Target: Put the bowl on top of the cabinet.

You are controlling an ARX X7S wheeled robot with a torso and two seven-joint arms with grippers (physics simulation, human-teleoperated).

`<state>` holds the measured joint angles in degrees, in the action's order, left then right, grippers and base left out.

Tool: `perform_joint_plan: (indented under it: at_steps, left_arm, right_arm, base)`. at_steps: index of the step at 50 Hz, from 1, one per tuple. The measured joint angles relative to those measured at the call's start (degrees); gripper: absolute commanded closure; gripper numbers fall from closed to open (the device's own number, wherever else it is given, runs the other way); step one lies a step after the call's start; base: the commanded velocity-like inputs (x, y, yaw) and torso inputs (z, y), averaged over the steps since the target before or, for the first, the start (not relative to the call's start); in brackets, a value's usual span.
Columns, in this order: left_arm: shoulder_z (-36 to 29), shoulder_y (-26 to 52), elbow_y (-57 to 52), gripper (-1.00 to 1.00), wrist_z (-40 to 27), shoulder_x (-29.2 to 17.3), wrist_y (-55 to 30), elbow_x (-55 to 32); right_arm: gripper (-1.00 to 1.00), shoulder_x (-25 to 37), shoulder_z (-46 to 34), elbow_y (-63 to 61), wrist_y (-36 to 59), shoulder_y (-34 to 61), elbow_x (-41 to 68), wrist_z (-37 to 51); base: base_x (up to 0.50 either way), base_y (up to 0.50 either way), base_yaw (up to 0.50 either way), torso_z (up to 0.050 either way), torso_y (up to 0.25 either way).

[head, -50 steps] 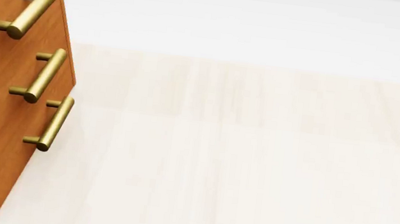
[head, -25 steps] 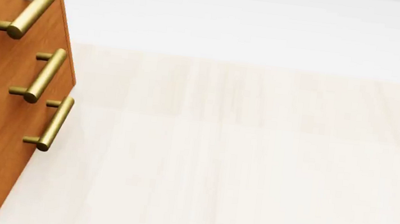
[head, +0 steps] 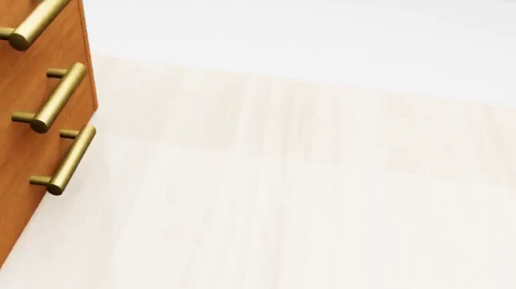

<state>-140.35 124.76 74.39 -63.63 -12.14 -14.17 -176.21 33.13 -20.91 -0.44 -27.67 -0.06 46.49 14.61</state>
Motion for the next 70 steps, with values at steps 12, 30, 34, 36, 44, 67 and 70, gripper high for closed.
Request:
perform_joint_plan:
  at_steps: [12, 30, 34, 36, 44, 67, 70]
  left_arm:
    - [-1.38, -0.23, -0.02, 1.0, 0.97, -0.79, 0.24, 0.1]
    - [-0.96, -1.85, 0.0, 1.0, 2.52, -2.56, 0.29, -0.61]
    - [-0.24, -2.3, 0.0, 1.0, 2.7, -2.93, -0.35, -0.95]
    - [0.12, -2.52, 0.0, 1.0, 2.74, -3.08, -0.74, -1.08]
    - [1.08, -3.0, -0.05, 1.0, 2.81, -3.56, -1.68, -1.22]
    - [1.05, -3.98, 0.0, 1.0, 2.63, -4.29, -0.87, -0.82]
    - [1.05, -4.14, 0.0, 1.0, 2.57, -4.34, -0.74, -0.82]
  right_arm:
    - [-1.0, -0.36, -0.21, 0.23, 0.31, 0.32, -1.33, 0.75]
    - [-1.0, -0.61, -0.28, 0.53, 0.68, 0.63, -1.91, 1.08]
    - [-1.0, -0.64, -0.26, 0.58, 0.72, 0.68, -1.9, 1.07]
    - [-1.0, -0.65, -0.25, 0.6, 0.73, 0.69, -1.9, 1.06]
    - [-1.0, -0.72, -0.26, 0.72, 0.83, 0.78, -1.88, 0.96]
    - [-1.0, -0.96, -0.38, 1.13, 1.28, 1.18, -2.03, 0.85]
    - [-1.0, -0.97, -0.36, 1.14, 1.3, 1.17, -2.04, 0.86]
  base:
    - [0.0, 0.0, 0.0, 0.0, 0.001]
    - [0.0, 0.0, 0.0, 0.0, 0.0]
    - [0.0, 0.0, 0.0, 0.0, 0.0]
    - [0.0, 0.0, 0.0, 0.0, 0.0]
    - [0.0, 0.0, 0.0, 0.0, 0.001]
    - [0.0, 0.0, 0.0, 0.0, 0.0]
    - [0.0, 0.0, 0.0, 0.0, 0.0]
